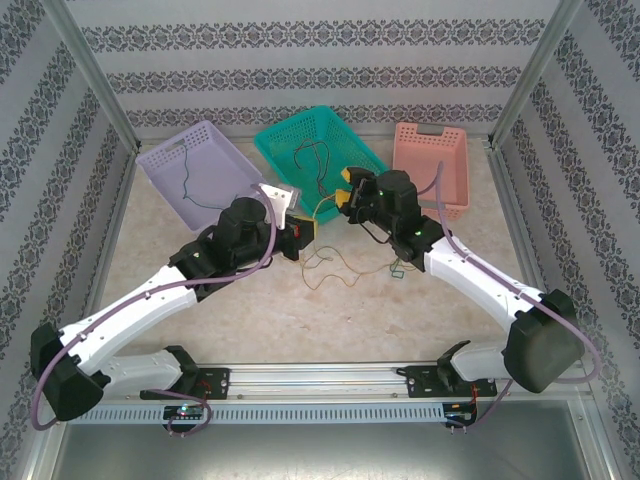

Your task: Untangle the cables

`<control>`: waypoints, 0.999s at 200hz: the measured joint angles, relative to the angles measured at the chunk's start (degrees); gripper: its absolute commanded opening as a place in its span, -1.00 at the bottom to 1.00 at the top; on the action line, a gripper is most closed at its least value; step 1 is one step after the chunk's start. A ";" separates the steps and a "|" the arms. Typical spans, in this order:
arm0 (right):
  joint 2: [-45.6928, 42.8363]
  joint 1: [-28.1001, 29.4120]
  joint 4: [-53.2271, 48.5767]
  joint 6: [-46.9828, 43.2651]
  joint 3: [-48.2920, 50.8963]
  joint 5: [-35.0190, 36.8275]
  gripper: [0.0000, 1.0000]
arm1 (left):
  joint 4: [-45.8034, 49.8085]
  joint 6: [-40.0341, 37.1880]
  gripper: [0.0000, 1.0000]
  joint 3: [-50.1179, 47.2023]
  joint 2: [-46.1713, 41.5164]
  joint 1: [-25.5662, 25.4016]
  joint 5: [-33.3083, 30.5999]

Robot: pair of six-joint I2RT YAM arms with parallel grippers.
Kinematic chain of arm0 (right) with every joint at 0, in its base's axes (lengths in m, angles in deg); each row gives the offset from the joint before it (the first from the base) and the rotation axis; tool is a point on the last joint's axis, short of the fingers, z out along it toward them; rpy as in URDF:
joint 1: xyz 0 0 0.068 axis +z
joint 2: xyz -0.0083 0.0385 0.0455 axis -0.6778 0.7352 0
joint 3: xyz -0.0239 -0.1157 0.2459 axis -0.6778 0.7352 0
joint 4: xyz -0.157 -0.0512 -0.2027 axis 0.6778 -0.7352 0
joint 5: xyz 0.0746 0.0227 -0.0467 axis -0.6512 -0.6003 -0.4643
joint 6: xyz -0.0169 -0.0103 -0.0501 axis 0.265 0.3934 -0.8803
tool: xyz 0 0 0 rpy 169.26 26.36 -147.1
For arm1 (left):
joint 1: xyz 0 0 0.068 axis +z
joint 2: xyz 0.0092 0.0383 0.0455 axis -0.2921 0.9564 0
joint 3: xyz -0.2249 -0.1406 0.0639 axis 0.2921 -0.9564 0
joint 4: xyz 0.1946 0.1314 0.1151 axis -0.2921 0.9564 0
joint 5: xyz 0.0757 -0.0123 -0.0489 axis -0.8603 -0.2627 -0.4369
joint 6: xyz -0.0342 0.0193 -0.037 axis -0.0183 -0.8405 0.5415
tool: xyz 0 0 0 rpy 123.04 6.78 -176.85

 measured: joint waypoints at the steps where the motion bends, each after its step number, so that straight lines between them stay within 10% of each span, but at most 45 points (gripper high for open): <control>1: 0.00 0.00 0.07 -0.09 0.00 -0.07 -0.25 | 0.02 0.02 -1.00 0.00 -0.07 -0.02 0.00; 47: 0.66 -0.68 0.76 -0.02 0.00 -3.78 -0.90 | 0.81 0.17 -1.00 0.00 -0.44 -0.07 0.00; 85: 0.46 -3.08 -0.66 -0.50 0.00 -6.14 -1.00 | 0.98 0.37 -1.00 0.00 -0.09 -0.07 0.20; 141: -0.09 -11.74 -10.60 -16.37 -6.21 -14.67 -1.00 | 12.76 5.16 0.26 6.73 4.72 -0.11 -5.09; 200: -6.67 -16.04 -29.53 -37.24 -7.28 -22.45 -1.00 | 30.49 13.38 0.33 10.56 12.61 6.12 -11.41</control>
